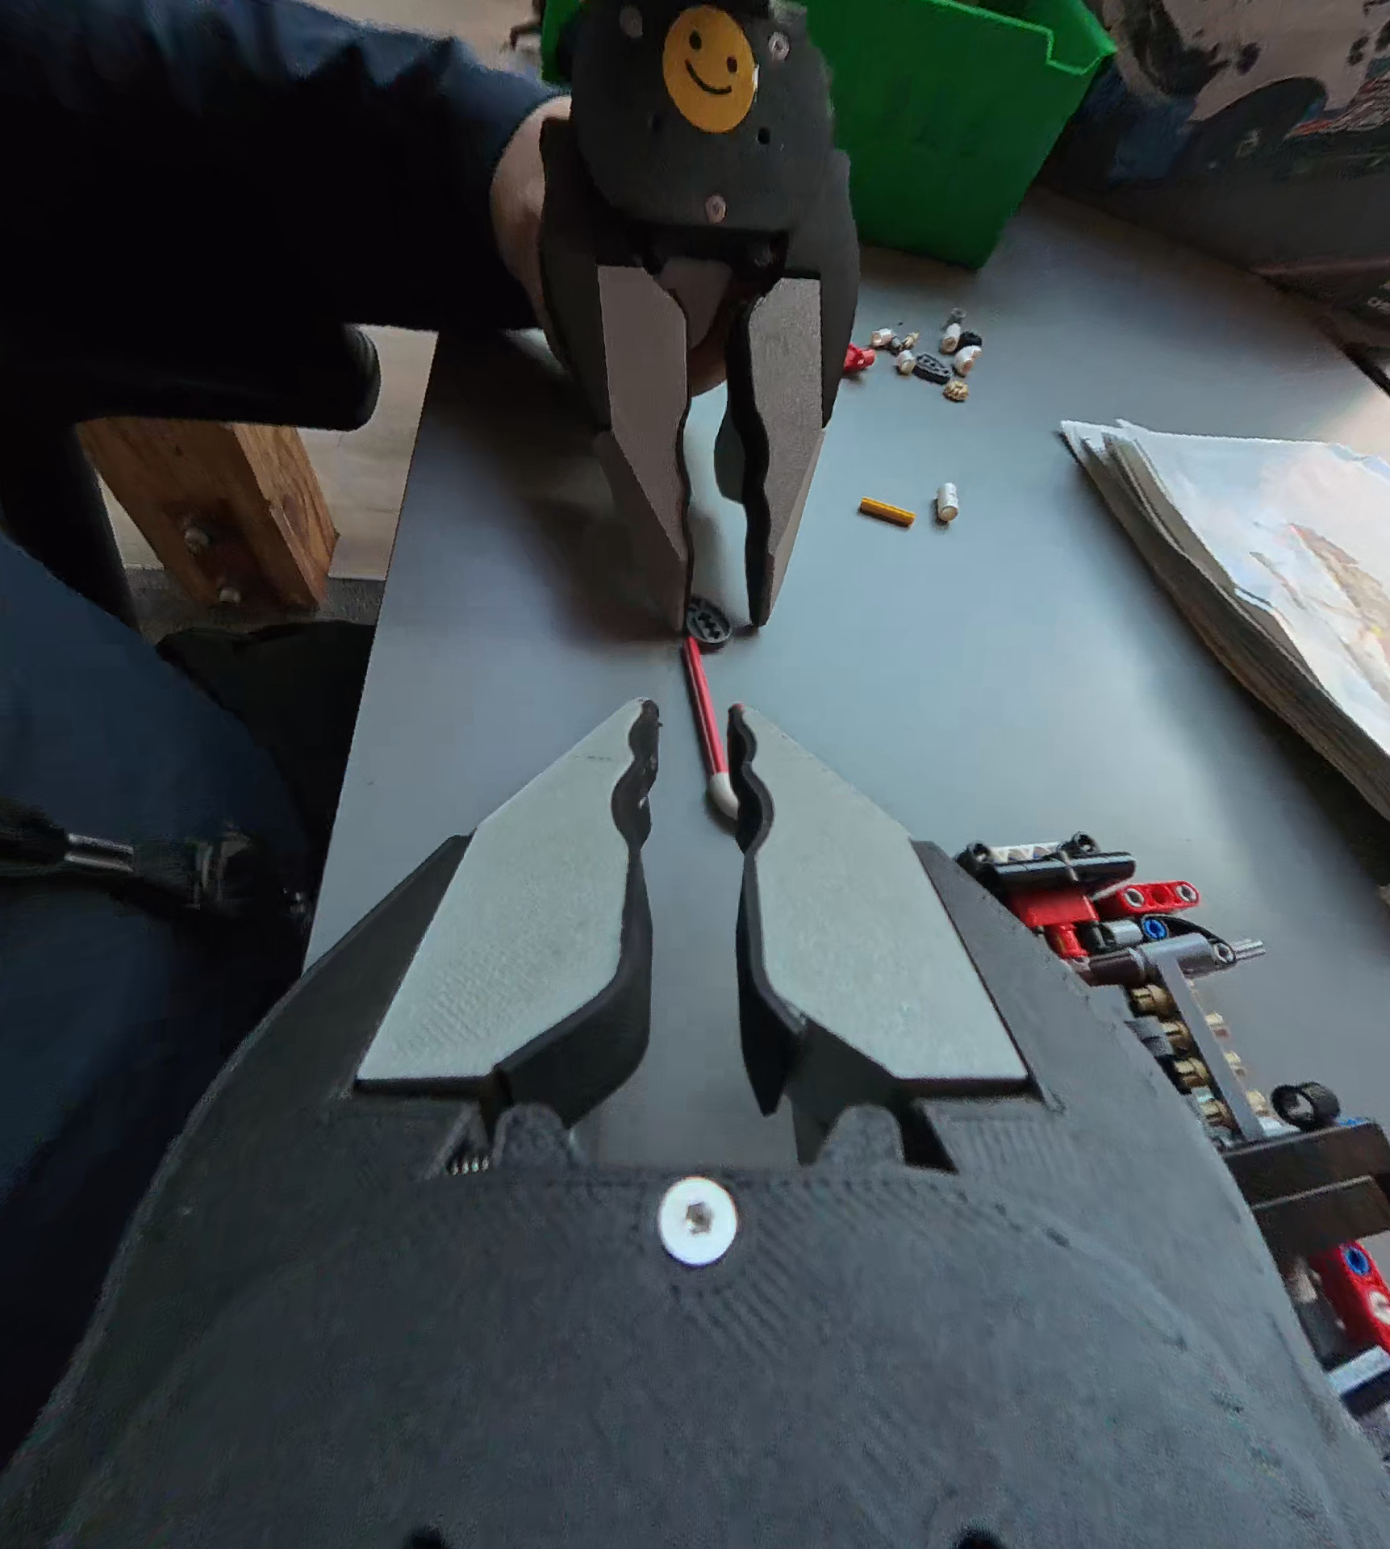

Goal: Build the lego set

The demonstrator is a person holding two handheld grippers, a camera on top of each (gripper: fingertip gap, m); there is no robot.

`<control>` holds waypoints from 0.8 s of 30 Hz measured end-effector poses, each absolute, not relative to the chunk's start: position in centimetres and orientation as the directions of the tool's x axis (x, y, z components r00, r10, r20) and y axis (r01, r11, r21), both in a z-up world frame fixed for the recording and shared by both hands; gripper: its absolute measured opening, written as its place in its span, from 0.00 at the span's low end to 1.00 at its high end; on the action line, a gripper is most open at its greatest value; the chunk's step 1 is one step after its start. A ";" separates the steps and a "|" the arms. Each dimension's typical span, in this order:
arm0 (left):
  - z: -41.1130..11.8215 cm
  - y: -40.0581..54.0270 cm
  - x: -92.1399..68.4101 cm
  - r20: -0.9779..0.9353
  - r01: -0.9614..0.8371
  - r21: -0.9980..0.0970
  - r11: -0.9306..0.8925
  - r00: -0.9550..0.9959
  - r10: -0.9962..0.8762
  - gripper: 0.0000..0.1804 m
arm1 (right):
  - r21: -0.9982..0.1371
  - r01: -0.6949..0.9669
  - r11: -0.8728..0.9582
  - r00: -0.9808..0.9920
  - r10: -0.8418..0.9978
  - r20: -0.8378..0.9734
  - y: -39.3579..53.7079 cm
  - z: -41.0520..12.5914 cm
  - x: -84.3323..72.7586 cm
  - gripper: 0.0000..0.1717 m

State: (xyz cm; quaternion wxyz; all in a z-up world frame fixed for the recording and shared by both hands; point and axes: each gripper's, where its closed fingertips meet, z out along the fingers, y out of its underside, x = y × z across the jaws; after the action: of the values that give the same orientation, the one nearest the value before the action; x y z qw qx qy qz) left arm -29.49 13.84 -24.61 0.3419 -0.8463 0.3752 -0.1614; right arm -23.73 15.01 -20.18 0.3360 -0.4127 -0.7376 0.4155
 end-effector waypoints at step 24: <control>-24.5 14.9 -29.5 0.034 -0.501 -0.721 -0.478 0.664 -0.747 0.08 | -0.945 0.275 0.176 -0.429 0.902 0.043 16.0 -18.5 -23.3 0.04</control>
State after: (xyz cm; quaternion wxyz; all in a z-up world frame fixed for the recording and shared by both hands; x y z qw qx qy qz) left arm -29.48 14.86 -24.51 0.3515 -0.8418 0.3706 -0.1747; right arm -23.28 16.00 -18.49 0.3252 -0.4238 -0.6946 0.4819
